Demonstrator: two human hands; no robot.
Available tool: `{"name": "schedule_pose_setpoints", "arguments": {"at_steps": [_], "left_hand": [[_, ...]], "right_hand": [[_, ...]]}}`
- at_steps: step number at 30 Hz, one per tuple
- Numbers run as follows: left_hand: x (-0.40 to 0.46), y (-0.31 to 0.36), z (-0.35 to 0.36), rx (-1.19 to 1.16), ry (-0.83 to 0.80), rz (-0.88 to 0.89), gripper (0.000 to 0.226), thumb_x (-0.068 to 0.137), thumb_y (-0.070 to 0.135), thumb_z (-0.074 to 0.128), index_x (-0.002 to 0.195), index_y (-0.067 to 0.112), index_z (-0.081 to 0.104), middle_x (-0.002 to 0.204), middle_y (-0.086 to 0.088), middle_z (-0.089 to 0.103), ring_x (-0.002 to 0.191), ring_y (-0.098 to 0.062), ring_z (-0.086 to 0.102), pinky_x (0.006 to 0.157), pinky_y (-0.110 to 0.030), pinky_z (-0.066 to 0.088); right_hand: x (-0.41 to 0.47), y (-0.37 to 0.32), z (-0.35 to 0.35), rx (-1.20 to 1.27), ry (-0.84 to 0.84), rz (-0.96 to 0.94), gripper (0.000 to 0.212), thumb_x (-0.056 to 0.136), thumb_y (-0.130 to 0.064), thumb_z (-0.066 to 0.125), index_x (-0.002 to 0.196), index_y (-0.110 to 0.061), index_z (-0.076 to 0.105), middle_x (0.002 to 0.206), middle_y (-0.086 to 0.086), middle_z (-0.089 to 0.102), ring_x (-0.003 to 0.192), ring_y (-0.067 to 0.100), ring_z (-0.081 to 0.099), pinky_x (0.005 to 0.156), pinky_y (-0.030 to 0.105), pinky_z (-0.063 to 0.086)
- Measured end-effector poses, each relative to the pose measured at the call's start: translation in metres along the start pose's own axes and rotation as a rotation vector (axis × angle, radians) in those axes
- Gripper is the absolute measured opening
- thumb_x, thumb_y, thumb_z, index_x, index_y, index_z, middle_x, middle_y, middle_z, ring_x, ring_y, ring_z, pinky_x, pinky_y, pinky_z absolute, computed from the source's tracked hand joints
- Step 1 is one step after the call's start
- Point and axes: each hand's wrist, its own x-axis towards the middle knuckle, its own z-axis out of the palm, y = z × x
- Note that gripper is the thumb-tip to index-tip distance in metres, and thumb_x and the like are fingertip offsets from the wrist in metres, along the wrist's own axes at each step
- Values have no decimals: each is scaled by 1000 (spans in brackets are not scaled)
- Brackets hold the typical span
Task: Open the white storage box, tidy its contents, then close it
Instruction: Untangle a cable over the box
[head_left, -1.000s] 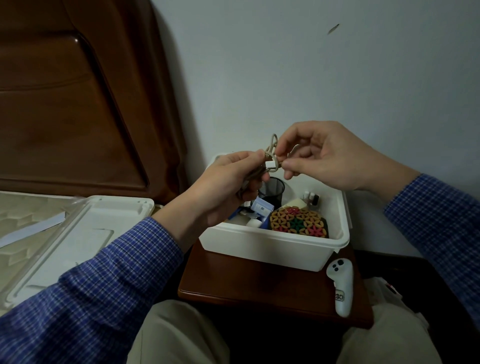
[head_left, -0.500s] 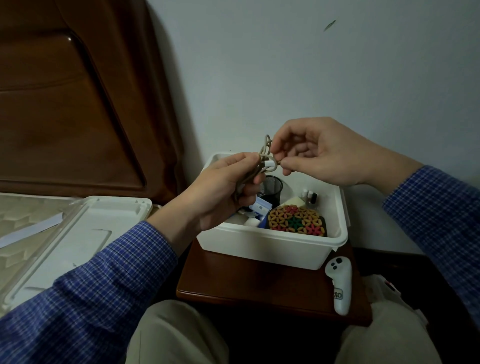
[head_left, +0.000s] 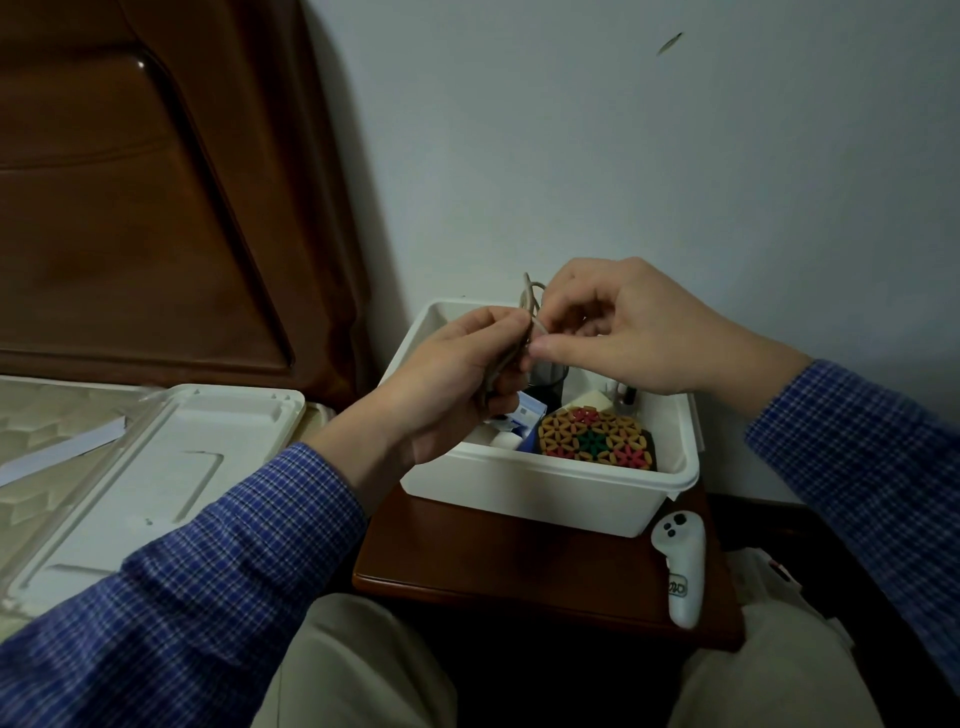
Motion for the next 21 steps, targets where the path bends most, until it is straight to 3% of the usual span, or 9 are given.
{"name": "schedule_pose_setpoints", "arguments": {"at_steps": [5,8,11,14,16,21], "left_hand": [[2,3,3,-58,-44,-62,24,99,27,47,86,17,65,71,3,47,59,-10,38,53,-23,32],[3,1,4,-74,3,-49,18,95,21,45,91,10,59,73,-1,46,62,-12,39,61,-28,33],[4,-1,5,-87,79,11,16,89,11,49,80,13,62,67,0,48,58,-13,42,62,-30,34],[4,-3,6,-97,80,61,8,97,9,57,101,8,64,65,4,53,56,-9,45,59,-25,39],[3,-4,5,-13,102,89,11,98,10,60,108,7,62,66,5,56,54,-6,46,56,-22,41],[6,-4,-4,324,286,183,11,98,20,63,100,10,65,57,14,53,52,-5,45,55,-25,42]], "right_hand": [[-1,-4,13,16,143,54,16,76,-35,81,77,-22,72,98,-3,62,79,14,67,74,38,60],[-1,-2,24,76,214,95,12,79,-13,79,81,-21,70,95,-2,65,75,15,70,72,38,61],[-1,2,32,122,273,196,26,81,2,68,90,-22,69,89,-3,69,75,14,70,75,32,61],[-1,3,36,252,307,313,31,79,1,74,99,-22,67,80,-2,71,72,19,71,73,33,61],[-2,3,37,363,309,372,35,79,-1,77,106,-20,65,73,-2,73,66,12,71,69,31,59],[-7,0,34,433,254,435,35,76,-1,79,104,-20,69,77,0,71,68,8,67,65,24,52]]}}
